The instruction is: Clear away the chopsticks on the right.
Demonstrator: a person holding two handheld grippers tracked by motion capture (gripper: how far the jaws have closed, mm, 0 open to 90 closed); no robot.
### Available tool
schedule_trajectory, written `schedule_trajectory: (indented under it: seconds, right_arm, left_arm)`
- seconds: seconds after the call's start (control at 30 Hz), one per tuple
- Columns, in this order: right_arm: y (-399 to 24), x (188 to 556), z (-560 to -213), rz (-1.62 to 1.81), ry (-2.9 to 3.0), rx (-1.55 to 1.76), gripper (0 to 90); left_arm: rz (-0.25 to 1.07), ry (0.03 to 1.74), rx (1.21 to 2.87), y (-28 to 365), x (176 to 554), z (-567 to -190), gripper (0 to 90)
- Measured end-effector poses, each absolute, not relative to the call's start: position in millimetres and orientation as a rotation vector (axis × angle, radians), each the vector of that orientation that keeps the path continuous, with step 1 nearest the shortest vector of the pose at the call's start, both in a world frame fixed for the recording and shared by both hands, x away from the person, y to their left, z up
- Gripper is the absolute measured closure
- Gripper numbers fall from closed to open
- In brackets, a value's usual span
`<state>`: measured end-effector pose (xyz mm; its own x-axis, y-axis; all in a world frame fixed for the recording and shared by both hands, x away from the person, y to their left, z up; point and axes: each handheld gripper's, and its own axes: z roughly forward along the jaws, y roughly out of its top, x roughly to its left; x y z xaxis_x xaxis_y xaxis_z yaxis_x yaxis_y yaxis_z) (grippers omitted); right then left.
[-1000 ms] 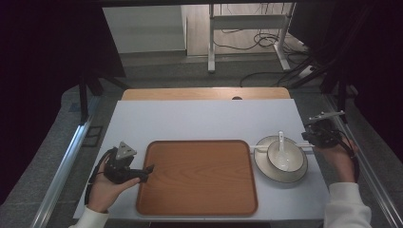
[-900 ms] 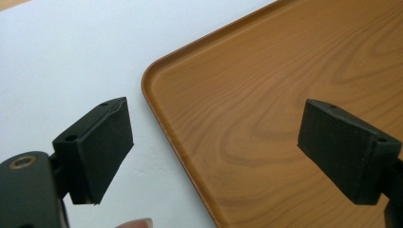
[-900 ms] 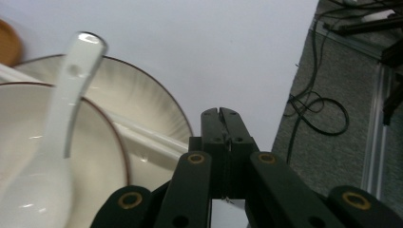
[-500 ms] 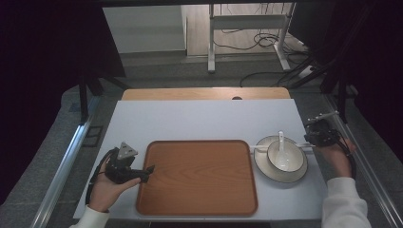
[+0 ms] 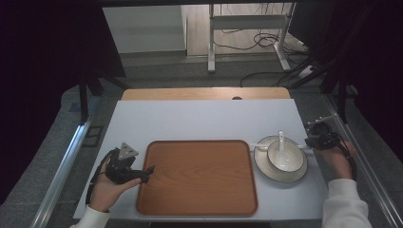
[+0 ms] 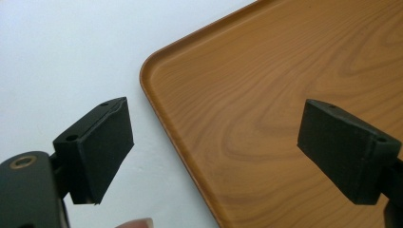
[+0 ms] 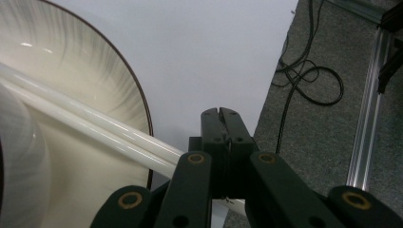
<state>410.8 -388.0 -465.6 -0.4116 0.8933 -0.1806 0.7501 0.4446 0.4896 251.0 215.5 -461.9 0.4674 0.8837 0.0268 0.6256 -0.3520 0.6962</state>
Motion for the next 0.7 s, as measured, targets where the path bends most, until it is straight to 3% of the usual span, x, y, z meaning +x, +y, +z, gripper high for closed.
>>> schedule_trajectory:
  seconds: [0.7]
  right_arm:
    - [-390.5,394.0,-468.6,0.426,2.316,1.424,89.8]
  left_arm:
    - [0.543,1.239,2.102,216.2,250.7,-461.4,11.2]
